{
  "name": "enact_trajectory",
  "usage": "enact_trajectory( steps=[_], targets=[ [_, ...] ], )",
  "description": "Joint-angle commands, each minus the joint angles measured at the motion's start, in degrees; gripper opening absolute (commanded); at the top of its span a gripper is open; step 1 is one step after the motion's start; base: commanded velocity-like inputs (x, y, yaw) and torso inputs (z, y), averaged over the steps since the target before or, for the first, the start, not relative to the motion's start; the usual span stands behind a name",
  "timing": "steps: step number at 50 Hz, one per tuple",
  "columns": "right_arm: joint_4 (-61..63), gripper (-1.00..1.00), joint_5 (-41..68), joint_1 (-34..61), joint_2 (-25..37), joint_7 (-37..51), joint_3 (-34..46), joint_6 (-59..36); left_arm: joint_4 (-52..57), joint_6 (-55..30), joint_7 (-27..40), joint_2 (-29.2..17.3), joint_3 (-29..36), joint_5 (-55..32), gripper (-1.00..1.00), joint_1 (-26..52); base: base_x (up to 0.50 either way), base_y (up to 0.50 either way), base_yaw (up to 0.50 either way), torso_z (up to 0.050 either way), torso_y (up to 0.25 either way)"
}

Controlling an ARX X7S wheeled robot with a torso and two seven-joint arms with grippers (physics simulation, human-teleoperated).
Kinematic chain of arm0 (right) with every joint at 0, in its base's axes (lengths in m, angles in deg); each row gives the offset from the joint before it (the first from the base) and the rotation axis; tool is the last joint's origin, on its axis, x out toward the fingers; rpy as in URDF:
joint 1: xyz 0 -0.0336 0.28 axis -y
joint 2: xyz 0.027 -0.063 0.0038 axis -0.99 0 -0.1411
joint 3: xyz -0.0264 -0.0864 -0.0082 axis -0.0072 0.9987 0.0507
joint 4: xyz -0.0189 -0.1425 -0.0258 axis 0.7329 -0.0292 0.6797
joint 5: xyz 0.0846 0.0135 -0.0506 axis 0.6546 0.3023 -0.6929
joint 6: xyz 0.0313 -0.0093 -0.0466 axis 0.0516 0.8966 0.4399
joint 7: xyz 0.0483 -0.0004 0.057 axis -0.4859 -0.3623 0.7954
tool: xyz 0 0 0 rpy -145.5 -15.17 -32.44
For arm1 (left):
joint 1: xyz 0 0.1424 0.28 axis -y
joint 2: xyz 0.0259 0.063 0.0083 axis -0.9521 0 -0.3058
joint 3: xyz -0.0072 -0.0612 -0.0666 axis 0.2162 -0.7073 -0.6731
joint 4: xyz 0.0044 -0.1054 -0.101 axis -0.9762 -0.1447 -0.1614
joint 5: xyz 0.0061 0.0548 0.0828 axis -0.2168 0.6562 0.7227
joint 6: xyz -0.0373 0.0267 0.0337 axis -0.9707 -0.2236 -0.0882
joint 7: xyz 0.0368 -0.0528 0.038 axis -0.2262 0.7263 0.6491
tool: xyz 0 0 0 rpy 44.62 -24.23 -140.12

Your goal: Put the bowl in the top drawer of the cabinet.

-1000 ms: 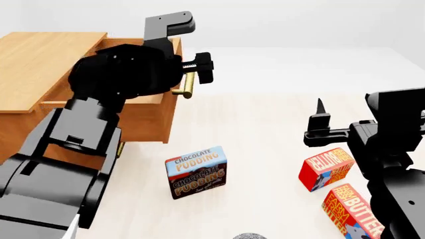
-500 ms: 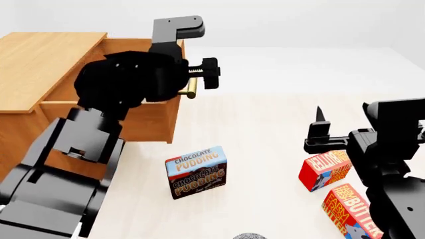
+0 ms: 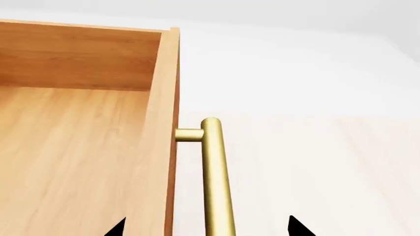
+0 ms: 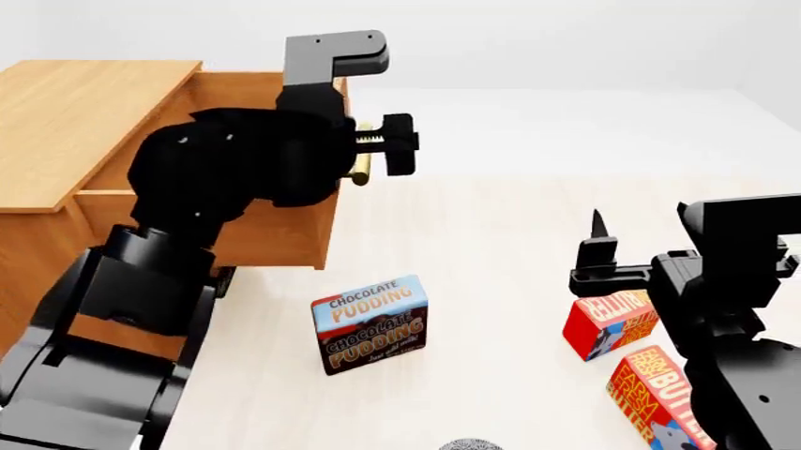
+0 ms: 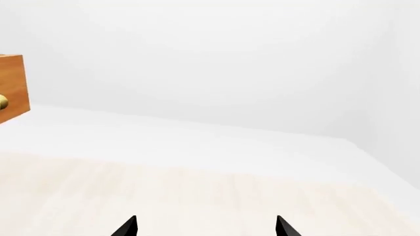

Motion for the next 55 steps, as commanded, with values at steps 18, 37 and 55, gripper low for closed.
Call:
enact_trajectory(
  steps=[18,37,55],
  targets=[
    [1.03,1.00,-0.17,-0.29,-0.03,1.08,2.61,-0.48,18.34,-1.53,8.03,-4.40,-10.07,-26.54,1.00,6.28,0.00,0.00,0.00,0.000,0.002],
    [1.70,1.00,-0.62,0.62,0.26,2.63,1.10,-0.34,45.53,-4.24,17.07,-10.16,-14.70,-43.48,1.00,-13.27,0.00,0.00,0.00,0.000,0.000],
    [1.80,1.00,-2.01,1.27,-0.11,5.25,-2.91,2.38,57.09,-9.92,4.80,-15.41,-17.23,-39.60,1.00,-36.49,0.00,0.00,0.00,0.000,0.000]
  ],
)
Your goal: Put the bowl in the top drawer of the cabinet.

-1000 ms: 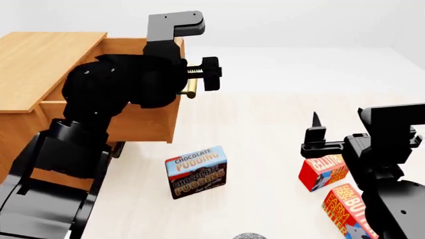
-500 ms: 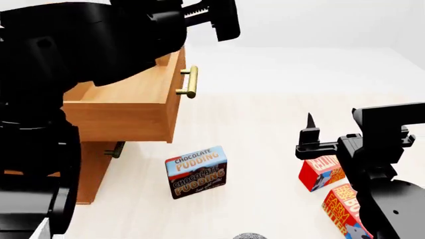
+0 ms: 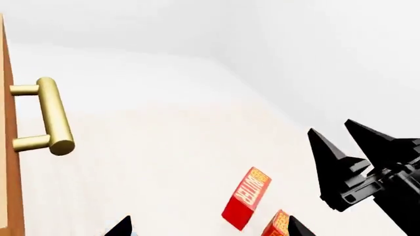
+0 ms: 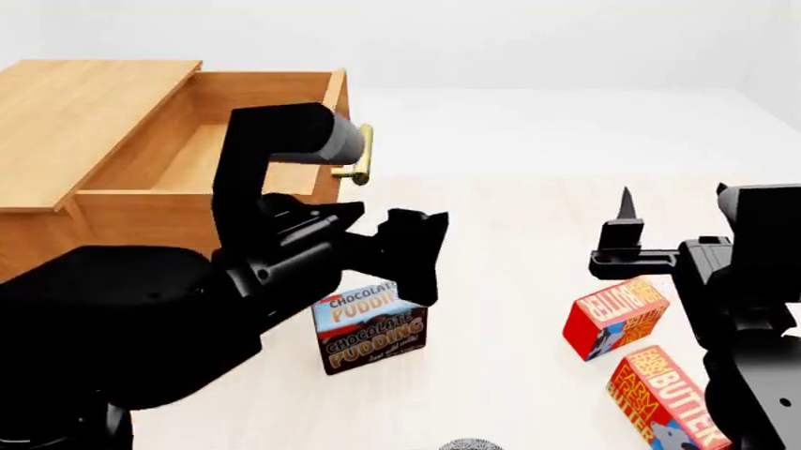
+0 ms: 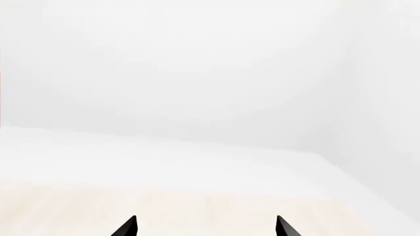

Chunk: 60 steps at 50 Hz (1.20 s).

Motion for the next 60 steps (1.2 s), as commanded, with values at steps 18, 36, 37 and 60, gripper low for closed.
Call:
enact_trajectory(
  steps=[18,36,37,60],
  targets=[
    [-8.02,1.00,-1.81,0.55,-1.96,2.27,-2.88,7.88,5.21,-5.00,-22.61,-2.64,0.01,16.31,1.00,-26.97,0.00,0.00,0.00,0.000,0.000],
    [-9.70,1.00,-2.32,1.23,-2.09,2.79,-0.80,8.62,5.26,-4.23,-33.09,-5.16,5.03,27.40,1.00,-36.70,0.00,0.00,0.00,0.000,0.000],
    [-9.90,1.00,-2.39,1.36,-2.16,2.85,-0.53,8.70,5.27,-4.20,-33.07,-5.13,5.20,27.49,1.00,-36.92,0.00,0.00,0.00,0.000,0.000],
    [-11.27,1.00,-1.72,0.53,-2.71,2.32,0.53,10.77,-0.82,-1.95,-34.13,-0.91,10.82,34.54,1.00,-35.52,0.00,0.00,0.00,0.000,0.000]
  ],
)
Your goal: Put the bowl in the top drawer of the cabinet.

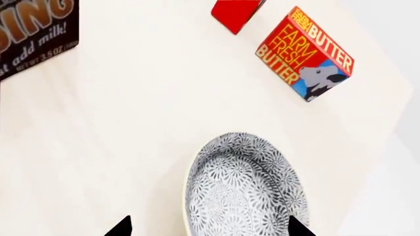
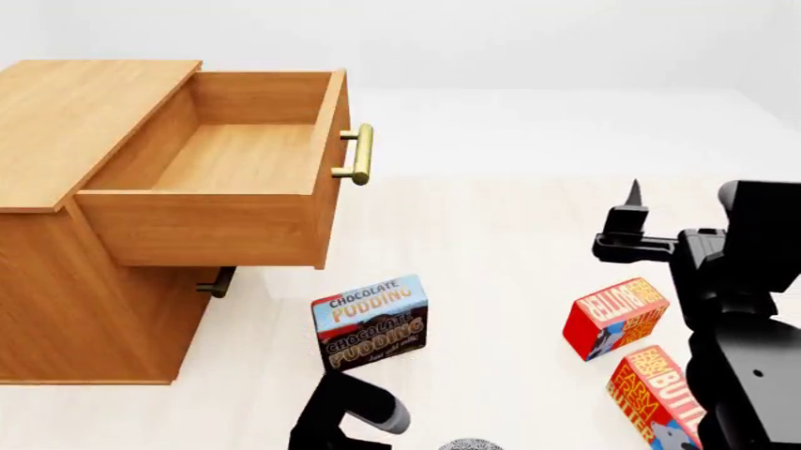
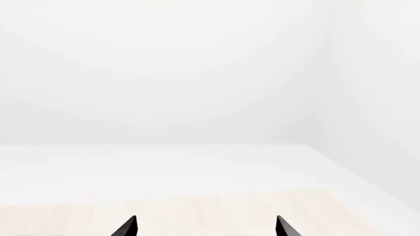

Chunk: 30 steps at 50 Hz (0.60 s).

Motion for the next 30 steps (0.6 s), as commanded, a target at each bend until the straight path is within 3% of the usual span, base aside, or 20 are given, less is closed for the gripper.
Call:
enact_trajectory(
  steps=[1,14,30],
  targets=[
    [-0.69,1.00,0.40,-0.64,-0.16,-0.39,0.27,1.19,-4.84,1.88,-1.72,2.39,3.25,5.91,1.00,1.41,0.00,0.00,0.00,0.000,0.000],
    [-1.45,1.00,1.06,-2.83,-0.02,-1.17,-0.83,3.37,-13.78,5.56,-5.69,5.54,8.27,13.88,1.00,4.17,0.00,0.00,0.00,0.000,0.000],
    [-1.58,1.00,1.55,-3.82,-0.07,-1.18,-1.30,4.25,-16.33,6.64,-7.10,7.19,11.34,15.46,1.00,3.55,0.00,0.00,0.00,0.000,0.000]
  ],
)
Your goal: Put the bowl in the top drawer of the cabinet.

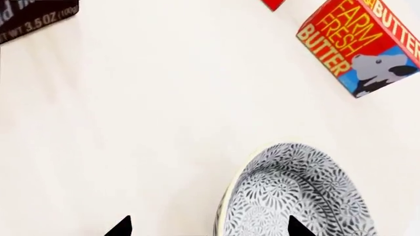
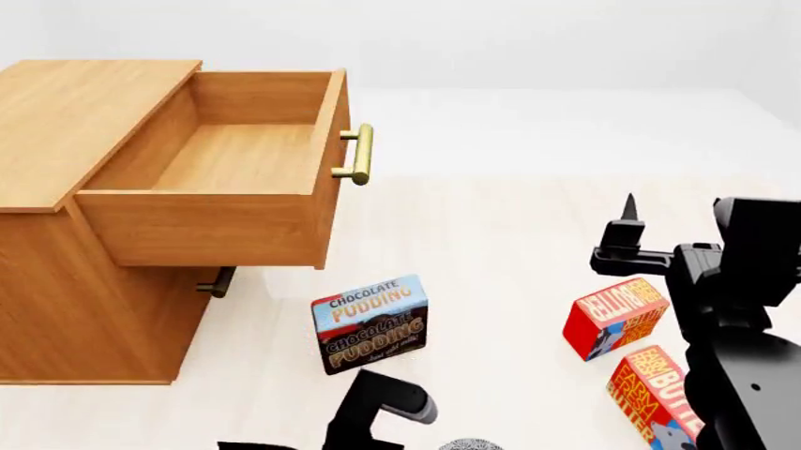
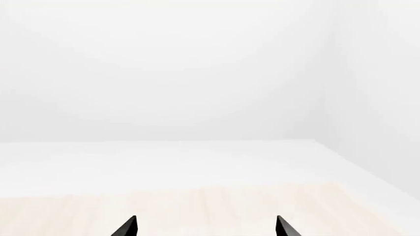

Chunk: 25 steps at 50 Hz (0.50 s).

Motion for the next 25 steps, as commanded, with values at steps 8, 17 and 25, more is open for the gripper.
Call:
enact_trajectory(
  steps=[8,17,25],
  targets=[
    [0.05,1.00,0.58,-1.10,-0.13,0.03,-0.38,0.88,-2.80,2.15,-1.79,1.58,3.88,3.10,1.00,-1.17,0.00,0.00,0.00,0.000,0.000],
    [-0.42,1.00,0.83,-1.48,-0.19,-0.03,-0.54,1.54,-4.97,3.61,-2.56,1.87,5.12,4.85,1.00,-1.32,0.00,0.00,0.00,0.000,0.000],
    [-1.10,1.00,1.01,-1.62,-0.41,-0.11,-0.39,2.29,-7.32,4.81,-3.20,2.29,5.08,5.26,1.00,-1.39,0.00,0.00,0.00,0.000,0.000]
  ],
)
